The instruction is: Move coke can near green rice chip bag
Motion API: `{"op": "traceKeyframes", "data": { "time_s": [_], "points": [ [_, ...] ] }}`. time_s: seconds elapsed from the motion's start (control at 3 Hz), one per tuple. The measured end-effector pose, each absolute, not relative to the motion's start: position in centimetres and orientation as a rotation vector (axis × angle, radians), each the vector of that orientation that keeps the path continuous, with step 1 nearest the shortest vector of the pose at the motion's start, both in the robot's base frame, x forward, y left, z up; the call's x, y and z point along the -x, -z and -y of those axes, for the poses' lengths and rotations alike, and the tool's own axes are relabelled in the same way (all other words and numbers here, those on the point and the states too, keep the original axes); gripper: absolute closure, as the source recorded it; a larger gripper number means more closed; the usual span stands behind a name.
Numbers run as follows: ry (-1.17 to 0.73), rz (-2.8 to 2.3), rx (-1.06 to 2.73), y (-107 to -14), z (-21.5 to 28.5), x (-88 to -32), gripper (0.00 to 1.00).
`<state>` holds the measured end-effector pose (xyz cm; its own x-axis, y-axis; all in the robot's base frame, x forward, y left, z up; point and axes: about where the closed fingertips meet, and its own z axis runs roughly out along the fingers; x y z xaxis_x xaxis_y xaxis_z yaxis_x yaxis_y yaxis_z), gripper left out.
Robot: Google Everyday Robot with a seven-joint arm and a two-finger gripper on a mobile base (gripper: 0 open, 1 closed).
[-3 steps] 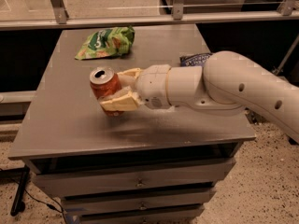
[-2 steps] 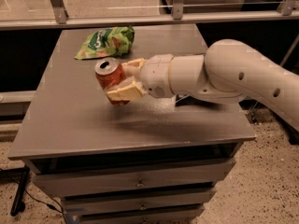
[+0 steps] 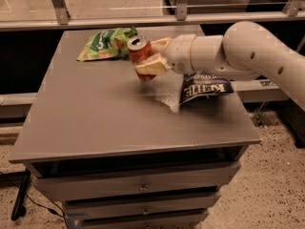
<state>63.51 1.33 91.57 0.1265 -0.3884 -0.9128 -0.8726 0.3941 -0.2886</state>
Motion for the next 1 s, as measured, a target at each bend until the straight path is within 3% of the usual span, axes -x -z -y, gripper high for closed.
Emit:
{"op": "traceKeyframes", "data": {
  "time_s": [0.33, 1.0],
  "points": [
    [-0.46, -1.499, 1.126, -91.4, 1.1, -68.3, 1.0],
    [-0.461, -1.532, 1.046, -90.1, 0.4, -74.7, 1.0]
  ]
}}
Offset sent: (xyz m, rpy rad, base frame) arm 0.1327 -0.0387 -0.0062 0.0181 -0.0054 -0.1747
